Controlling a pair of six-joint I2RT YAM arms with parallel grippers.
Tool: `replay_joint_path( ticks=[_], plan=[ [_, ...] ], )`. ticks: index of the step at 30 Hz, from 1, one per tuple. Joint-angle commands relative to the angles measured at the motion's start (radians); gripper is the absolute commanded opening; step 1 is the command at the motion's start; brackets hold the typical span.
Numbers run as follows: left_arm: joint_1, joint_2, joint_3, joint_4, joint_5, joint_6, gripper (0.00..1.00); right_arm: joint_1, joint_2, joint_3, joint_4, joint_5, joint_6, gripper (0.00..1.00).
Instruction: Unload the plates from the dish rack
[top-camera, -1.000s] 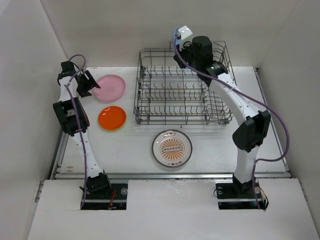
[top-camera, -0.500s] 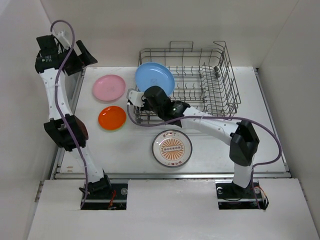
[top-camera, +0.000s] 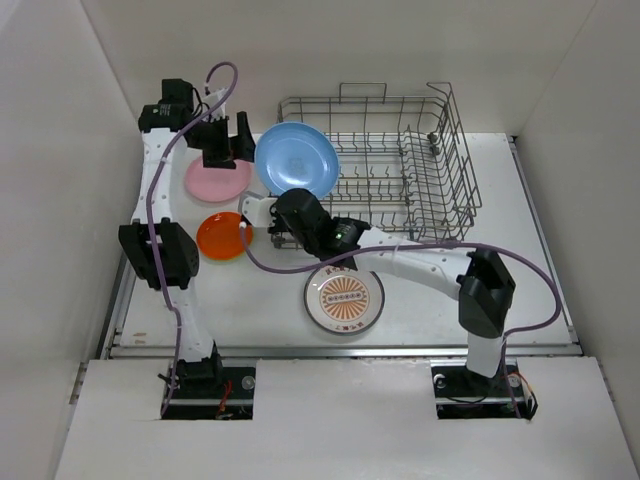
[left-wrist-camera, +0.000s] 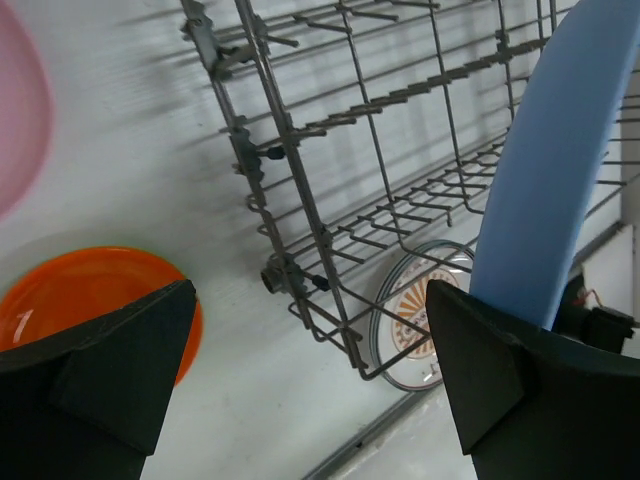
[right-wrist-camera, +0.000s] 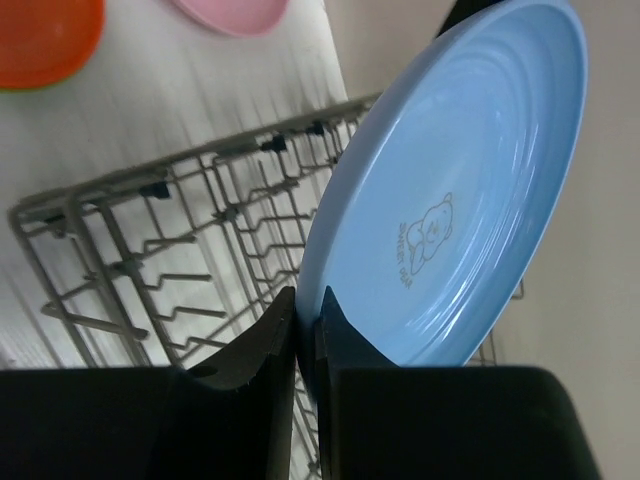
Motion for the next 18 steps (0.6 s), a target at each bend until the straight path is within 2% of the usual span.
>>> replay_joint_path(
  ticks=[1,2,5,12,18],
  plan=[
    [-0.005,-0.050,-0.079,0.057,0.121,-0.057,1.00,0.003,0.004,0.001,0.083,0.029,-0.016,0.00],
    [-0.005,-0.050,-0.094,0.110,0.153,-0.080,1.00,0.003,0.004,-0.010,0.083,0.029,-0.016,0.00],
    [-0.005,-0.050,-0.103,0.126,0.169,-0.105,1.00,0.003,0.004,-0.019,0.083,0.038,-0.016,0.00],
    [0.004,-0.068,-0.103,0.166,0.034,-0.105,1.00,0.003,0.004,-0.055,0.117,0.090,-0.027,0.00],
    [0.013,-0.068,-0.073,0.240,0.140,-0.178,1.00,-0.015,0.004,-0.074,0.126,0.099,-0.027,0.00]
  ],
)
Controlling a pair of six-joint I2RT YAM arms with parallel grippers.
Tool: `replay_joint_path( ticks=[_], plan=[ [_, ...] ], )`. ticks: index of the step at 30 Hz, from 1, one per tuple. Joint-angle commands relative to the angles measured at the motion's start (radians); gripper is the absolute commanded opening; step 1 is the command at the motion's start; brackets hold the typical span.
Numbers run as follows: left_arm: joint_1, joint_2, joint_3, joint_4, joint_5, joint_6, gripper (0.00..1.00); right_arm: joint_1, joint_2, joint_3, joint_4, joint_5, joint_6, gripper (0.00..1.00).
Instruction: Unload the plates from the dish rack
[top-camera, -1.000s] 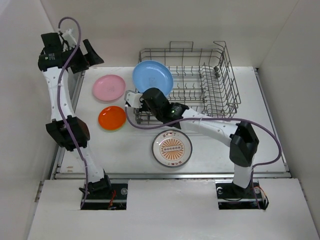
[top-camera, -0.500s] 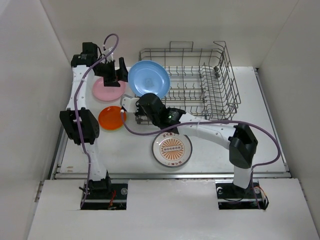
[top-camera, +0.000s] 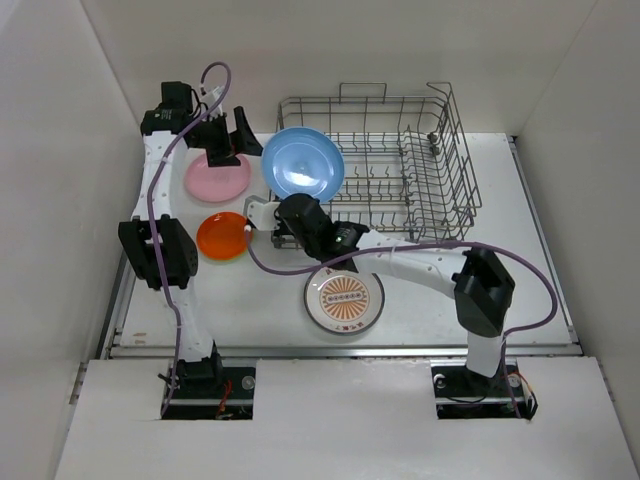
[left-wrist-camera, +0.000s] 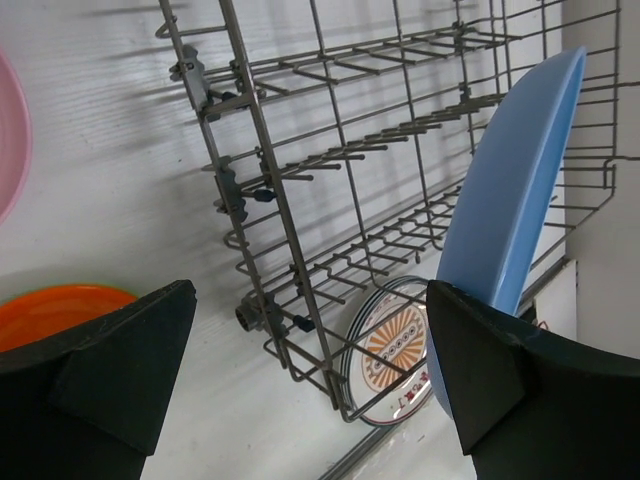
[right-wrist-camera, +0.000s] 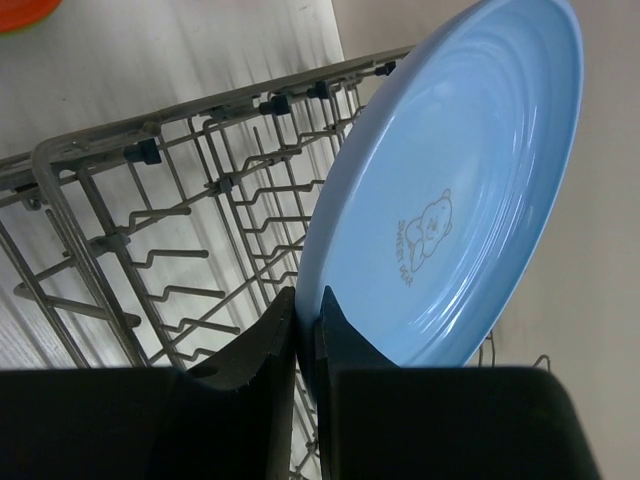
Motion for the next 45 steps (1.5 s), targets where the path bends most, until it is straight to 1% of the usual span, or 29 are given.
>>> replay_joint_path(
  ticks=[1,4,5,8,10,14,16,20,21,25,26,28,29,30,33,34,37,38,42,43,44,45],
  plan=[
    [0.016,-0.067,0.035,0.080,0.081,-0.058,1.00,-0.008,0.001,-0.009,0.082,0.032,-0.011,0.00],
    [0.016,-0.067,0.024,0.134,0.152,-0.113,1.00,-0.019,0.001,-0.018,0.091,0.032,-0.011,0.00],
    [0.016,-0.067,0.010,0.166,0.207,-0.131,1.00,-0.019,0.001,-0.018,0.091,0.032,-0.011,0.00],
    [0.016,-0.067,-0.019,0.216,0.253,-0.175,1.00,-0.019,0.010,-0.018,0.091,0.032,-0.011,0.00],
    [0.016,-0.067,-0.028,0.217,0.253,-0.175,1.00,-0.028,0.010,-0.027,0.100,0.032,0.000,0.00],
    [0.016,-0.049,-0.028,0.198,0.327,-0.165,1.00,-0.028,0.010,-0.027,0.101,0.032,0.009,0.00],
    [0.016,-0.040,-0.028,0.169,0.302,-0.144,1.00,-0.028,0.010,-0.018,0.101,0.023,0.018,0.00],
    [-0.035,-0.017,-0.028,0.131,0.278,-0.122,1.00,-0.016,0.019,0.014,0.088,-0.013,0.039,0.00],
    [-0.045,-0.017,-0.019,0.131,0.278,-0.113,0.97,-0.016,0.019,0.014,0.088,-0.013,0.040,0.00],
    [-0.140,-0.008,-0.019,0.083,0.183,-0.061,0.89,-0.016,0.029,0.023,0.070,-0.031,0.040,0.00],
    [-0.150,-0.008,-0.019,0.074,0.173,-0.061,0.88,-0.016,0.029,0.023,0.070,-0.031,0.040,0.00],
    [-0.159,0.002,-0.028,0.074,0.173,-0.061,0.80,-0.007,0.029,0.014,0.070,-0.040,0.040,0.00],
    [-0.159,0.002,-0.028,0.085,0.173,-0.070,0.74,-0.007,0.029,0.014,0.070,-0.040,0.040,0.00],
    [-0.159,0.002,-0.028,0.085,0.155,-0.070,0.59,-0.007,0.029,0.014,0.070,-0.031,0.040,0.00],
    [-0.150,0.002,-0.018,0.039,0.120,-0.031,0.36,-0.007,0.029,0.005,0.070,-0.020,0.040,0.00],
    [-0.150,0.002,-0.004,0.023,0.120,-0.017,0.23,-0.007,0.029,0.005,0.079,-0.020,0.040,0.00],
    [-0.150,0.002,0.005,-0.001,0.083,-0.006,0.05,-0.007,0.029,0.005,0.079,-0.011,0.040,0.00],
    [-0.150,0.002,0.005,-0.001,0.074,0.003,0.00,-0.007,0.029,0.005,0.088,-0.011,0.040,0.00],
    [-0.150,0.011,0.005,-0.010,0.063,0.003,0.00,-0.007,0.019,0.005,0.107,0.000,0.049,0.00],
    [-0.139,0.011,0.005,-0.010,0.052,0.003,0.00,-0.007,0.019,0.005,0.119,0.000,0.049,0.03],
    [-0.139,0.011,0.018,-0.010,0.037,0.003,0.00,-0.007,0.010,0.005,0.131,0.013,0.049,0.33],
    [-0.129,0.011,0.018,-0.010,0.037,0.003,0.00,-0.007,0.001,0.005,0.140,0.026,0.058,0.45]
  ],
)
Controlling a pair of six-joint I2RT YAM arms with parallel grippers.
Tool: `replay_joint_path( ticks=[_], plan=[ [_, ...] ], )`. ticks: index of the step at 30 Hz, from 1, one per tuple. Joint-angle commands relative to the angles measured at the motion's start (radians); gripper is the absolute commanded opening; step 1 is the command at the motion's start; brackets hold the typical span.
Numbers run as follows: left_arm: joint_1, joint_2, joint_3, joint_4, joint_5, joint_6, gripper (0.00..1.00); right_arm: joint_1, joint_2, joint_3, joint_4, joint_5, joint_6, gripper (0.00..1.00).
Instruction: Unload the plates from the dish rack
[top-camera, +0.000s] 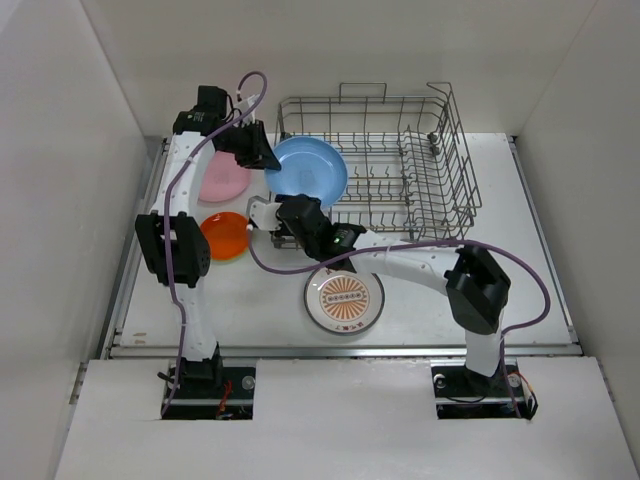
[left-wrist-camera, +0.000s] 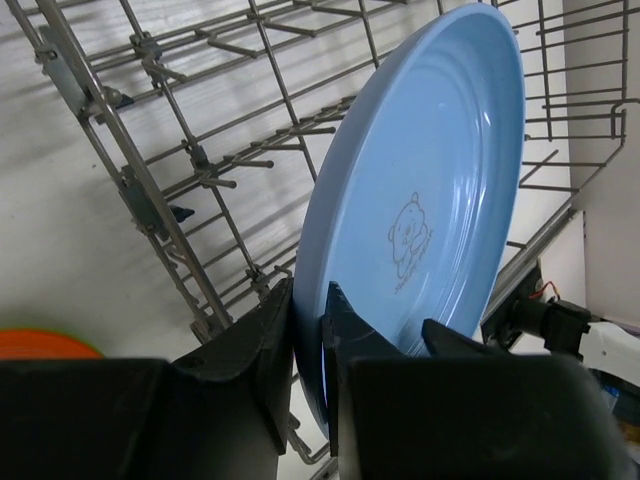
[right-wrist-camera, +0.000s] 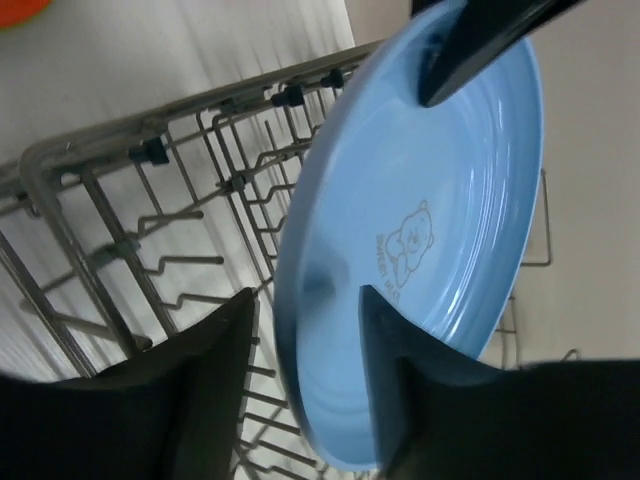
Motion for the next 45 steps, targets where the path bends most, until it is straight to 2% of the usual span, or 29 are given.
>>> replay_joint_path(
  ticks=[1,2,6,9,15,17,20,23,28,31,37,40,43,45],
  plan=[
    [0.020,-0.017,0.064,-0.049,0.019,-0.007,0.00,0.009,-0.028,0.033,0.122,0.023,0.029,0.54],
    [0.020,-0.017,0.074,-0.040,0.019,-0.020,0.00,0.009,-0.037,0.033,0.144,0.037,0.039,0.69],
    [0.047,-0.008,0.105,-0.039,0.010,-0.020,0.00,0.009,-0.050,0.043,0.219,0.126,0.079,0.92],
    [0.066,-0.008,0.105,-0.017,0.010,-0.045,0.00,0.009,-0.071,0.062,0.251,0.160,0.105,0.97],
    [0.121,0.001,0.134,0.039,0.010,-0.106,0.00,-0.002,-0.152,0.082,0.251,0.116,0.192,1.00],
    [0.148,-0.014,0.109,0.101,-0.011,-0.167,0.00,-0.024,-0.183,0.134,0.193,0.059,0.249,1.00],
    [0.209,-0.077,0.008,0.235,-0.099,-0.226,0.00,-0.093,-0.206,0.203,0.112,-0.044,0.380,1.00],
    [0.290,-0.119,-0.052,0.310,-0.198,-0.290,0.00,-0.152,-0.215,0.217,0.092,-0.078,0.450,1.00],
    [0.415,-0.090,-0.052,0.322,-0.223,-0.372,0.00,-0.241,-0.206,0.252,0.092,-0.026,0.513,1.00],
    [0.435,-0.044,-0.052,0.307,-0.214,-0.344,0.00,-0.273,-0.180,0.277,0.092,-0.026,0.533,1.00],
    [0.453,0.134,0.046,0.214,-0.215,-0.326,0.00,-0.282,-0.152,0.327,0.072,-0.036,0.533,1.00],
    [0.453,0.170,0.046,0.250,-0.240,-0.317,0.08,-0.282,-0.152,0.327,0.061,-0.036,0.533,1.00],
    [0.453,0.242,0.097,0.251,-0.252,-0.317,0.21,-0.282,-0.152,0.327,0.052,-0.036,0.533,1.00],
    [0.442,0.274,0.108,0.251,-0.264,-0.317,0.23,-0.282,-0.152,0.327,0.028,-0.027,0.533,1.00]
  ],
)
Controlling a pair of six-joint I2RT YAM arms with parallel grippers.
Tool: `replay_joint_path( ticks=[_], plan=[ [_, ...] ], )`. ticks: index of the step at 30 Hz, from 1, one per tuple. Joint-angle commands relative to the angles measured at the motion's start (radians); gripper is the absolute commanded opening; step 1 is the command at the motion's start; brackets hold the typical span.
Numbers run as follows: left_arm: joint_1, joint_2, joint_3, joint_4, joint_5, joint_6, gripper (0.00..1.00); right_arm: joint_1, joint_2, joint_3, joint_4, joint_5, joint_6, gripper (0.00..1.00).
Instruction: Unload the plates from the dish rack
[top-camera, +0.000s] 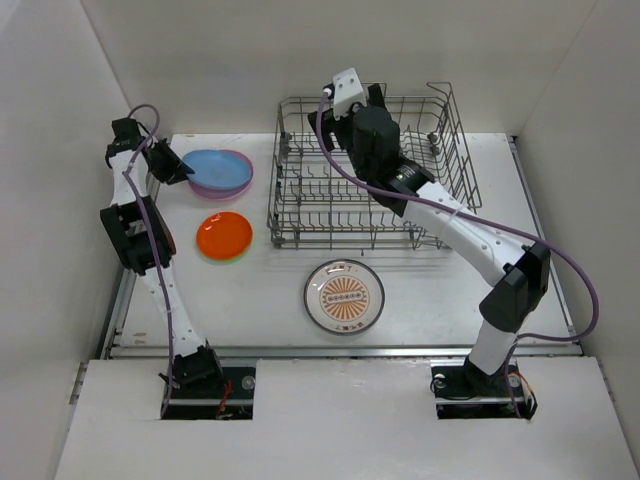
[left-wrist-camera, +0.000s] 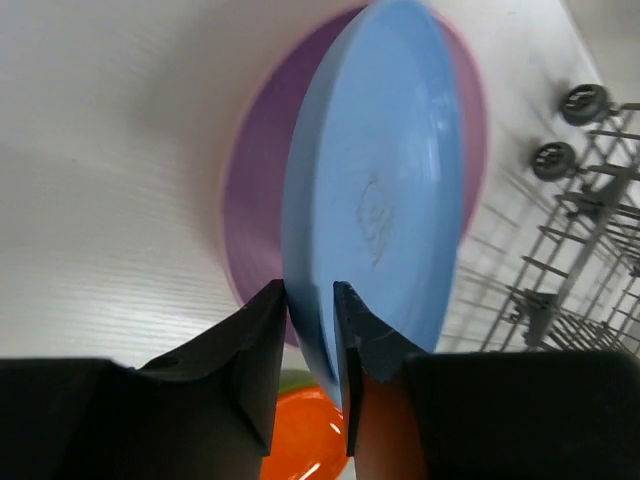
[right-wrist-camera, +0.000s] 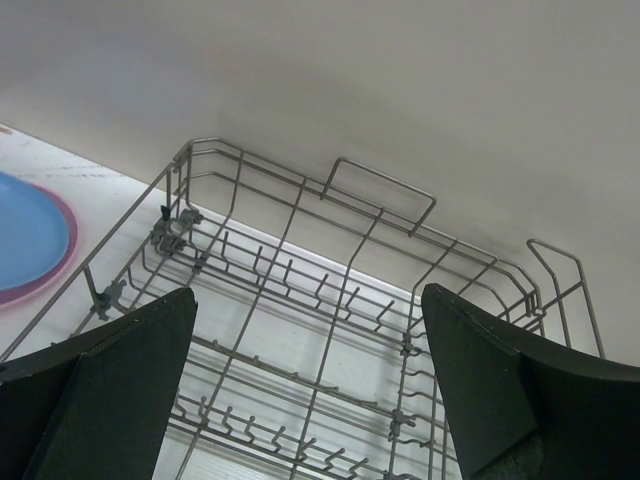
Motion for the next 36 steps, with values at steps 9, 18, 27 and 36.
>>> replay_joint_path(
  ticks=[9,18,27,36],
  plan=[
    [-0.014,0.062,0.089,-0.025,-0.104,0.068,0.31,0.000,-0.021,0.061,-0.046,0.020,0.019,1.00],
    [-0.023,-0.034,0.132,-0.155,-0.156,0.157,0.63,0.000,-0.030,0.070,-0.064,0.067,0.062,1.00],
    [-0.023,-0.381,0.028,-0.194,-0.393,0.238,0.80,-0.160,-0.206,-0.017,-0.188,0.335,0.260,1.00],
    [-0.002,-0.792,-0.292,-0.235,-0.677,0.352,1.00,-0.373,-0.705,-0.354,-0.435,0.329,0.444,1.00]
  ],
)
